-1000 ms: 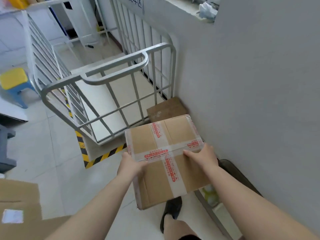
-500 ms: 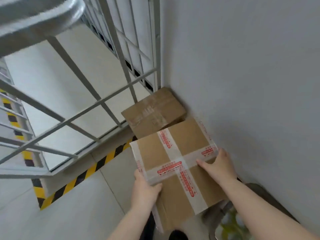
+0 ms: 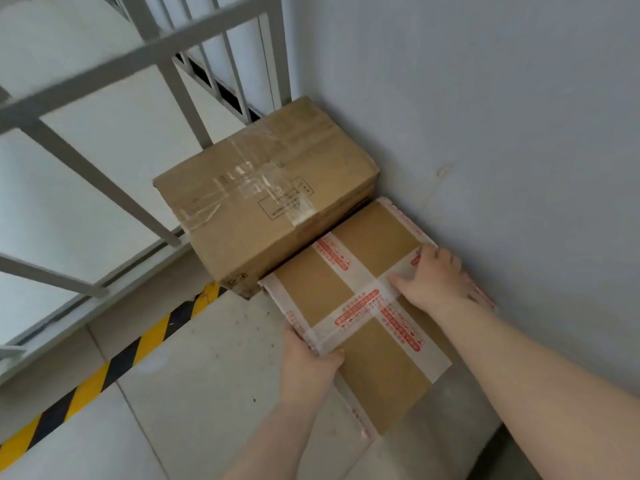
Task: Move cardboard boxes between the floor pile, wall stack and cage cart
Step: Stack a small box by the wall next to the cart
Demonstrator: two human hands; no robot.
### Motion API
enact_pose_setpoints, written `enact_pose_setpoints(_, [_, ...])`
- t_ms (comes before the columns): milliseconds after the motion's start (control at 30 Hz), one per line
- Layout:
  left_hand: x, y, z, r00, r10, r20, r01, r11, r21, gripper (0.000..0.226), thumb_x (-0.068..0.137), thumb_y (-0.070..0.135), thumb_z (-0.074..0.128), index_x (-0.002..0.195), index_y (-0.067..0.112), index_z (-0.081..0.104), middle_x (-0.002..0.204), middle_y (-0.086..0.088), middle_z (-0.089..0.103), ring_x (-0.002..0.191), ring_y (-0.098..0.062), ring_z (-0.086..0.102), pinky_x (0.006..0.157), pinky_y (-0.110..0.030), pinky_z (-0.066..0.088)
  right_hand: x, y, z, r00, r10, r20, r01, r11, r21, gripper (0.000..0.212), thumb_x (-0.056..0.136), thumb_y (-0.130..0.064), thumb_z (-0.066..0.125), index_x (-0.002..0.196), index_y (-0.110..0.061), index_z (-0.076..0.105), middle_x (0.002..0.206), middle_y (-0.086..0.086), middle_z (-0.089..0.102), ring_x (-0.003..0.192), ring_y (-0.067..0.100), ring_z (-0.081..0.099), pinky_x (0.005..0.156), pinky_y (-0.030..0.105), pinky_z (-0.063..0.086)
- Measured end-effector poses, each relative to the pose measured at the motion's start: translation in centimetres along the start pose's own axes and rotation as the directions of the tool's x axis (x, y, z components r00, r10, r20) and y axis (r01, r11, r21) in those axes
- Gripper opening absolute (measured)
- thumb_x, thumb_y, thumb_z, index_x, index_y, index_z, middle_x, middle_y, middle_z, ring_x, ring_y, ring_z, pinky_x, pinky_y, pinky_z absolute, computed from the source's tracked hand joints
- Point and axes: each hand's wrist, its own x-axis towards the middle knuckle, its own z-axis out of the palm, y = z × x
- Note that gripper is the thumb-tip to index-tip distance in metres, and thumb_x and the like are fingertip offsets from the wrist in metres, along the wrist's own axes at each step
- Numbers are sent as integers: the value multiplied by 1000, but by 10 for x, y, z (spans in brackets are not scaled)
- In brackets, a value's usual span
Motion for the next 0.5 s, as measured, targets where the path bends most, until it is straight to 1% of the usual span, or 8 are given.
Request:
enact_pose_setpoints(67, [2, 4, -1, 999, 20, 25, -21, 999, 48, 70, 80, 7, 69, 138, 19, 32, 119, 9, 55, 98, -10, 53, 79, -21, 46, -1, -2, 4, 1000, 0, 4, 0, 1000, -6, 92, 84, -60, 53, 151, -13, 11, 157, 14, 11, 145, 32, 10, 116, 48, 19])
enact_pose_setpoints(100, [-3, 8, -5, 999, 29, 38, -33, 994, 100, 70, 82, 10, 68, 140, 19, 30, 127, 8, 53, 108, -15, 53, 87, -25, 44, -7, -4, 1, 1000, -15, 12, 15, 1000, -13, 91, 86, -59, 52, 152, -14, 10, 159, 12, 7, 146, 31, 6, 116, 48, 16])
enact_pose_setpoints(167, [-21, 21, -22, 998, 53, 23, -57, 975, 214, 69, 86, 19, 65, 144, 20, 27, 128, 9, 48, 124, -18, 48, 91, -25, 39, -28, -13, -16, 997, -73, 34, 74, 997, -18, 85, 88, -56, 51, 151, -15, 13, 159, 9, 11, 146, 28, 9, 117, 47, 17])
enact_pose_setpoints(200, [-32, 28, -33, 998, 57, -1, -54, 962, 266, 68, 87, 23, 64, 145, 20, 27, 134, 7, 47, 126, -18, 46, 93, -27, 39, -41, -18, -24, 993, -106, 43, 106, 994, -6, 81, 89, -55, 51, 150, -15, 16, 158, 7, 17, 146, 26, 14, 117, 46, 20])
enact_pose_setpoints(267, [-63, 51, -65, 995, 83, -60, -60, 945, 322, 64, 88, 25, 62, 143, 21, 31, 137, 3, 47, 115, -15, 50, 89, -29, 43, -76, -35, -57, 978, -195, 79, 195, 981, 9, 73, 90, -52, 51, 149, -17, 23, 154, 4, 29, 142, 24, 26, 113, 44, 29])
enact_pose_setpoints(333, [-112, 84, -107, 981, 151, -120, -95, 919, 382, 53, 89, 24, 59, 138, 22, 39, 128, 5, 52, 101, -7, 47, 77, -24, 43, -124, -61, -107, 950, -284, 128, 288, 958, -12, 67, 91, -50, 51, 147, -20, 29, 148, 2, 39, 135, 23, 38, 108, 41, 37])
enact_pose_setpoints(400, [-173, 121, -155, 969, 191, -155, -99, 880, 464, 45, 89, 26, 57, 132, 24, 45, 124, 8, 55, 102, -7, 50, 73, -23, 40, -180, -90, -161, 914, -371, 165, 382, 923, -39, 64, 91, -52, 50, 145, -22, 32, 146, 1, 41, 131, 23, 43, 104, 40, 41])
enact_pose_setpoints(500, [-261, 166, -227, 966, 189, -179, -72, 855, 514, 44, 86, 29, 61, 127, 22, 50, 122, 6, 58, 111, -15, 56, 84, -29, 48, -268, -137, -238, 843, -496, 210, 515, 856, -48, 63, 91, -52, 49, 144, -22, 34, 145, 1, 42, 130, 23, 44, 102, 41, 41])
